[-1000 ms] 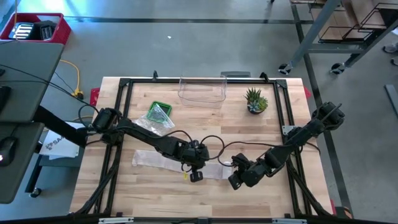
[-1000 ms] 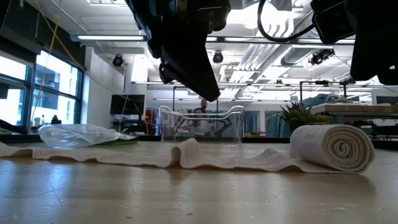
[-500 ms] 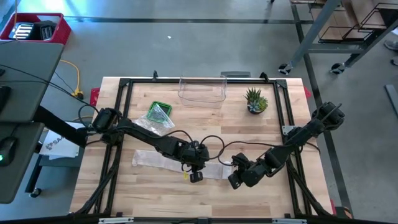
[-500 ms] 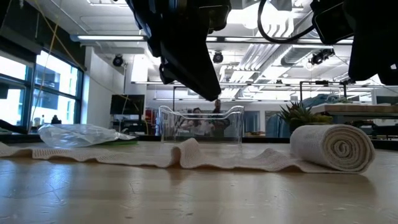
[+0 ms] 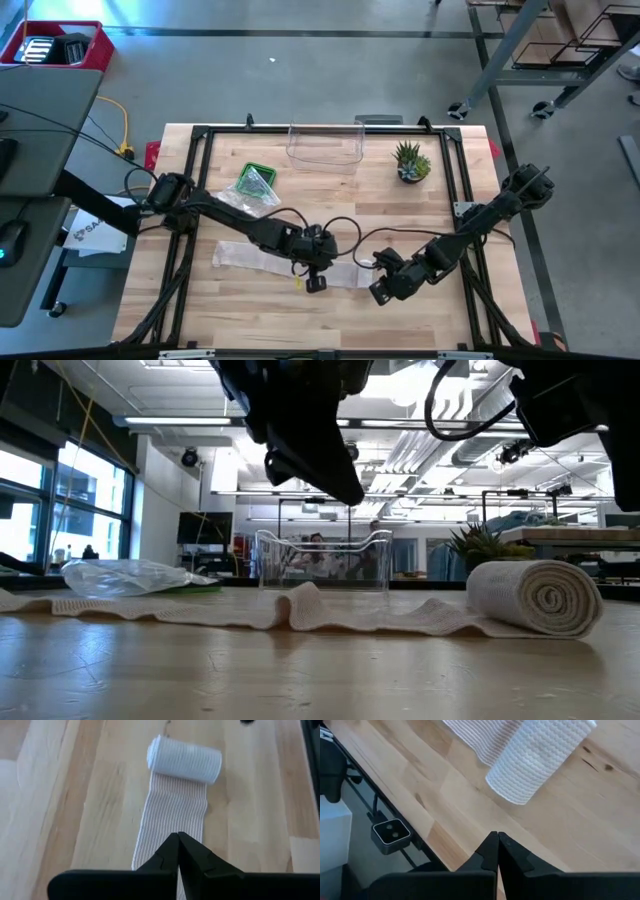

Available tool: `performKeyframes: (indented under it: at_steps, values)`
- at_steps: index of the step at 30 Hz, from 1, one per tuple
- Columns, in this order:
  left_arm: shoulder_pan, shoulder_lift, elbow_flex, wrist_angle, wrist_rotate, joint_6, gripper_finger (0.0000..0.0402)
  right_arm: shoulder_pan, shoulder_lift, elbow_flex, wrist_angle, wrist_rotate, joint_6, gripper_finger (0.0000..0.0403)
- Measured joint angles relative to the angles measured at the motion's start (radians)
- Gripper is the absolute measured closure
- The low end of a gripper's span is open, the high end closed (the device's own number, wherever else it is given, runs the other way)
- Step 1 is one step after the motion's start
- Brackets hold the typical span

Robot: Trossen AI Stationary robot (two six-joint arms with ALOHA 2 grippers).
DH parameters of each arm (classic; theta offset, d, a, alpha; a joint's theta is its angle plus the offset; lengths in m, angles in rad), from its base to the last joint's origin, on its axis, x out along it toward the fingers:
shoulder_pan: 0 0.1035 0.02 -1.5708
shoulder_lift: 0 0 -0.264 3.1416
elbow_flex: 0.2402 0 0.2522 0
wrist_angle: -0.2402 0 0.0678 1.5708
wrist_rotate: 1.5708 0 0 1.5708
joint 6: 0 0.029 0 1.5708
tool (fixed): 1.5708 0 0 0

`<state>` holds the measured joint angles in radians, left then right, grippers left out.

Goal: Roll bandage
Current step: Roll the bandage

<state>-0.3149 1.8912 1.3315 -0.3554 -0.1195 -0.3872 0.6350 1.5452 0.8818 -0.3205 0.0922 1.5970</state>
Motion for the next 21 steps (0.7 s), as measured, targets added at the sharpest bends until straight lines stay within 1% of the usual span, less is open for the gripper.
performKeyframes:
  at_steps: [4,8,10,14,17,21]
  values:
    - [0.0,0.0,0.0,-0.046,-0.001,-0.044,0.0401,0.001,0.0,0.0,-0.02,-0.019,0.002,0.0403]
    - [0.011,0.0,0.0,-0.058,0.05,-0.129,0.0401,0.001,0.0,0.0,-0.177,-0.033,0.074,0.0403]
    - [0.019,0.0,0.0,-0.058,0.064,-0.166,0.0401,0.001,0.0,0.0,-0.224,-0.033,0.104,0.0403]
    - [0.033,0.0,-0.002,-0.07,0.038,-0.176,0.0401,0.001,0.0,-0.004,-0.251,-0.033,0.103,0.0403]
    - [0.047,0.014,-0.018,-0.051,0.024,-0.217,0.0401,-0.007,0.0,-0.065,-0.191,-0.038,0.106,0.0403]
    - [0.038,0.063,-0.02,-0.011,0.082,-0.239,0.0401,-0.03,0.0,-0.17,0.037,-0.049,0.13,0.0403]
